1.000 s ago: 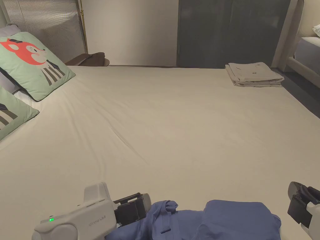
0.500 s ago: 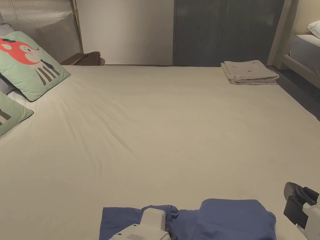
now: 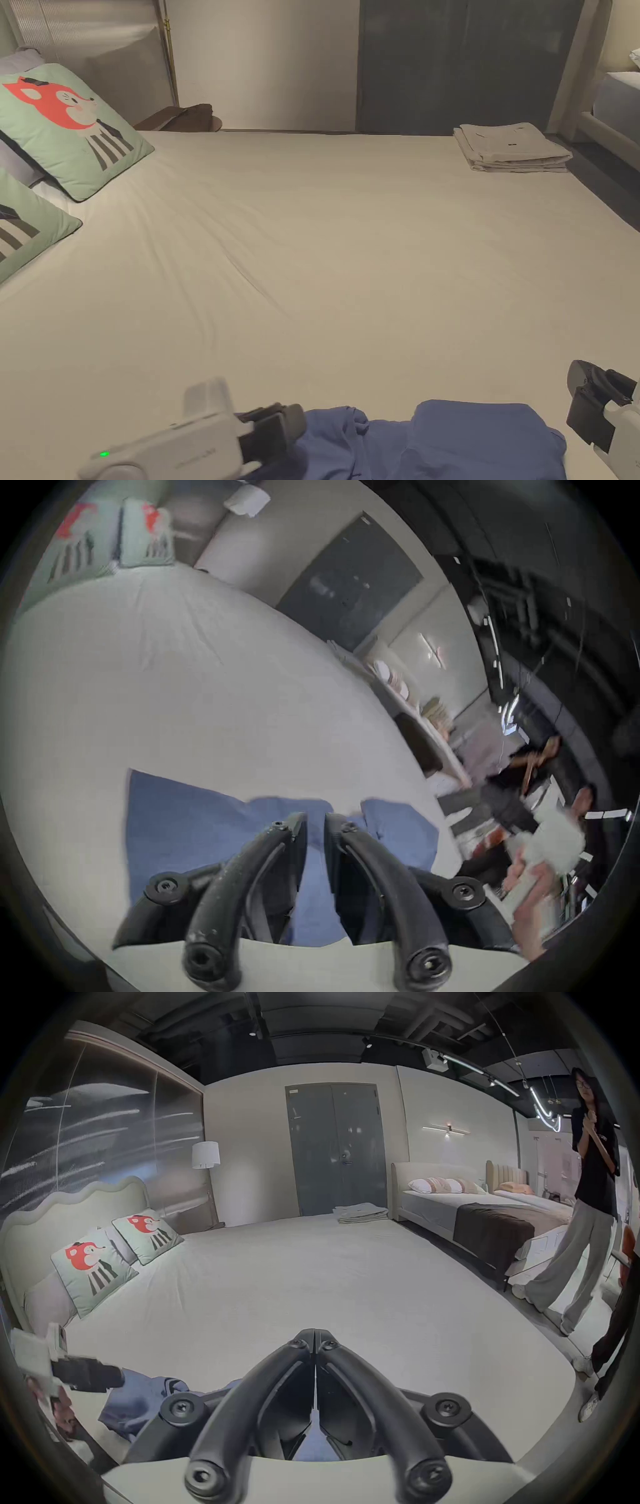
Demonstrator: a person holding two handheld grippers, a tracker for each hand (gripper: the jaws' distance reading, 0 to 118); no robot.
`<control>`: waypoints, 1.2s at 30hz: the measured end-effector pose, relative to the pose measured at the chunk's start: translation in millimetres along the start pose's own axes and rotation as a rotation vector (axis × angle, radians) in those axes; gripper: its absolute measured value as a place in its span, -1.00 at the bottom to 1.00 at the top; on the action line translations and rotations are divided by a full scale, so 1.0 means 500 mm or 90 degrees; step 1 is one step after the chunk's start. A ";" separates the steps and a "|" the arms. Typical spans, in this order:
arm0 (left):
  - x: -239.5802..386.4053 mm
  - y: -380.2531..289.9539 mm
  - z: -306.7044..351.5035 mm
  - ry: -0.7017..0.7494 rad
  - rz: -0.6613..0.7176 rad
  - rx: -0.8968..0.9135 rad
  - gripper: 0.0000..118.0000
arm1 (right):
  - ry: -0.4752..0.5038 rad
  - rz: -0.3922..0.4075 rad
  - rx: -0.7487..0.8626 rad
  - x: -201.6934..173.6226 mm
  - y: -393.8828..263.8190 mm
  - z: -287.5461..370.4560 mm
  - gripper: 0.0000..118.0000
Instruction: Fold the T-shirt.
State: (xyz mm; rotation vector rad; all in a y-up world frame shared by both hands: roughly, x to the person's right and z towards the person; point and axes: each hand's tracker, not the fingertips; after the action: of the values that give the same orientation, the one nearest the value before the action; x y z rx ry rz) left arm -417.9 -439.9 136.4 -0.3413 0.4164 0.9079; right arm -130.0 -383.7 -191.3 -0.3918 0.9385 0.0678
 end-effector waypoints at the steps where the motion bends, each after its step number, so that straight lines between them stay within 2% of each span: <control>1: -0.023 0.013 0.016 0.005 0.013 -0.004 -0.71 | 0.005 -0.001 -0.001 -0.020 0.000 0.009 -1.00; 3: -0.073 0.031 0.043 0.007 0.043 -0.013 -0.41 | 0.012 -0.001 -0.002 -0.033 -0.002 0.005 -1.00; 7: -0.151 0.034 0.068 -0.012 0.118 -0.064 0.84 | 0.027 0.009 -0.007 -0.054 -0.001 0.004 -1.00; 11: -0.220 0.025 0.062 -0.033 0.222 -0.082 0.87 | 0.032 0.016 -0.010 -0.062 0.002 0.009 -1.00; 12: -0.185 0.014 0.063 -0.025 0.224 -0.083 0.87 | 0.030 0.018 -0.010 -0.063 0.002 0.010 -1.00; 14: -0.194 0.003 0.052 -0.026 0.256 -0.089 0.87 | 0.025 0.020 -0.009 -0.057 0.002 0.011 -1.00; 17: -0.164 -0.005 0.042 -0.104 0.303 -0.107 0.87 | 0.019 0.018 -0.010 -0.054 0.007 0.015 -1.00; 19: -0.152 -0.017 0.017 -0.120 0.325 -0.112 0.87 | 0.016 0.020 -0.009 -0.055 0.009 0.018 -1.00; 21: -0.164 -0.025 -0.007 -0.132 0.323 -0.111 0.78 | 0.015 0.020 -0.007 -0.055 0.012 0.023 -1.00; 22: -0.161 -0.026 -0.012 -0.141 0.332 -0.112 0.55 | 0.015 0.022 -0.006 -0.057 0.013 0.025 -1.00; 24: -0.151 -0.013 -0.007 -0.132 0.356 -0.121 -0.16 | 0.014 0.024 -0.004 -0.058 0.014 0.028 -1.00; 25: -0.145 -0.017 -0.010 -0.081 0.341 -0.129 -0.72 | 0.014 0.024 -0.004 -0.055 0.013 0.028 -1.00; 27: -0.141 -0.025 -0.012 0.000 0.301 -0.142 -0.80 | 0.011 0.025 -0.003 -0.056 0.014 0.029 -1.00; 29: -0.165 -0.015 0.003 -0.077 0.366 -0.127 -0.84 | 0.010 0.025 -0.002 -0.054 0.016 0.030 -1.00; 33: -0.177 0.002 0.061 -0.047 0.365 -0.083 -0.85 | 0.009 0.026 0.000 -0.055 0.021 0.030 -1.00; 36: -0.188 0.023 0.129 0.010 0.344 -0.043 -0.85 | 0.011 0.028 0.001 -0.059 0.023 0.027 -1.00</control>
State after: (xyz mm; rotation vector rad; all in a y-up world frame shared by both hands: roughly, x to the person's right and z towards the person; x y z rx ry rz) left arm -465.7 -468.1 236.9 -0.3022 0.5037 1.4494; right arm -139.6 -364.7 -164.0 -0.3706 0.9641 0.1032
